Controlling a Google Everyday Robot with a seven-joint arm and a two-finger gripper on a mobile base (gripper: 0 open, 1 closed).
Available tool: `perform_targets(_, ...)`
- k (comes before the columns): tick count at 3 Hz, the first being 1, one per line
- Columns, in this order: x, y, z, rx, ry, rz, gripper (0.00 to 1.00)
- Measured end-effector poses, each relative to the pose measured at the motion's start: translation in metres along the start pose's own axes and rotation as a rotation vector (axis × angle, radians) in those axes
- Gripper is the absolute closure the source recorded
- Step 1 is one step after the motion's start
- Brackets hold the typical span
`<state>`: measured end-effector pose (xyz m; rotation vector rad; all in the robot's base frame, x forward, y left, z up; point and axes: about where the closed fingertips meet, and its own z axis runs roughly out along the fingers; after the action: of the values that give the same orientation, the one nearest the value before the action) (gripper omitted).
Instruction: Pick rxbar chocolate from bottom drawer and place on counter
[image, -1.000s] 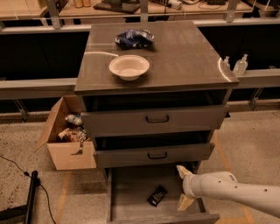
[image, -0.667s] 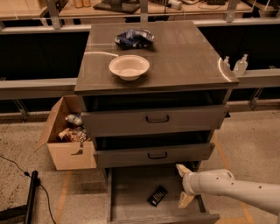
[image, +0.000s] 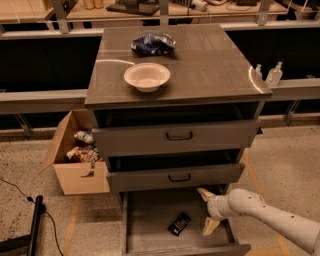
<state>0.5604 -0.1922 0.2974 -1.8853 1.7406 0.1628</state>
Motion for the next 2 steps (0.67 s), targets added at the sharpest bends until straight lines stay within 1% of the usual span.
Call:
perform_targets(1,0.007,-0.001,0.018,-0.036,-0.068,-0.037,0.0)
perform_targets(2,0.013,-0.003,0.034,-0.061,-0.121,-0.076,0.0)
